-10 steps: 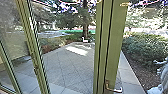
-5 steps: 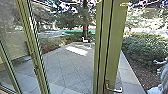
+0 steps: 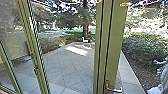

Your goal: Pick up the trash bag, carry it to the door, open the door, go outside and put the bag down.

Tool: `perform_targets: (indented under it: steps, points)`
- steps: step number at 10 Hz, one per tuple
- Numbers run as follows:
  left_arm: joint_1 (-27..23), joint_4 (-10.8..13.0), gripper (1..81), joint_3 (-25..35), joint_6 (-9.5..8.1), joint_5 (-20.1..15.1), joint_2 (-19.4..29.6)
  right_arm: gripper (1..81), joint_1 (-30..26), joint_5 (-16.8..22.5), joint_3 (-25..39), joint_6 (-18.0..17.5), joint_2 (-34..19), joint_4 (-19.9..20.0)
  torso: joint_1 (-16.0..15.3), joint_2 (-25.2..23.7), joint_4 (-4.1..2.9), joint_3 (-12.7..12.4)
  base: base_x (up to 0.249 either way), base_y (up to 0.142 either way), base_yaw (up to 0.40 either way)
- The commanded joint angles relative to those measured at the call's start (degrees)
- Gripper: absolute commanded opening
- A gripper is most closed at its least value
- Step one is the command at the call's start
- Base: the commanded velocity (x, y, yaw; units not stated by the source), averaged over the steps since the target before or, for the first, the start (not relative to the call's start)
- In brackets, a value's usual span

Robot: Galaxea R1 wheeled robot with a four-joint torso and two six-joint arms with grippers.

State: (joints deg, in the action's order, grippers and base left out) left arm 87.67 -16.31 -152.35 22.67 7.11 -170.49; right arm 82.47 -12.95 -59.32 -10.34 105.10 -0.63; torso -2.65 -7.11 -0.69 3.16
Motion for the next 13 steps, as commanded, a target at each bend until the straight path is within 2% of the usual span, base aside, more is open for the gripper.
perform_targets:
  steps: [1, 3, 9, 13]
  points:
    - [-3.34, -0.12, 1.0, 0.03, 0.18, -2.89, 0.14, 81.1, -8.14, 2.75, 6.59, -0.03, -8.20, 4.40, 0.00, 0.00, 0.00, 0.00, 0.000, 0.000, 0.000]
    - [-3.34, -0.04, 1.0, 0.03, 0.26, -2.89, -0.03, 81.1, -12.27, 6.17, 7.12, -0.12, -8.83, 5.98, 0.00, 0.00, 0.00, 0.00, 0.000, 0.000, 0.000]
    - [-3.34, -0.04, 1.0, 0.03, 0.18, -2.89, 0.05, 81.1, -30.54, 18.91, 8.00, -0.21, -11.45, 17.41, 0.00, 0.00, 0.00, 0.00, 0.000, 0.000, 0.000]
    - [-3.34, -0.12, 1.0, 0.03, 0.18, -2.80, -0.03, 81.1, -39.78, 24.90, 6.95, -0.82, -11.99, 24.80, -0.02, 0.00, 0.00, 0.02, 0.000, 0.000, 0.000]
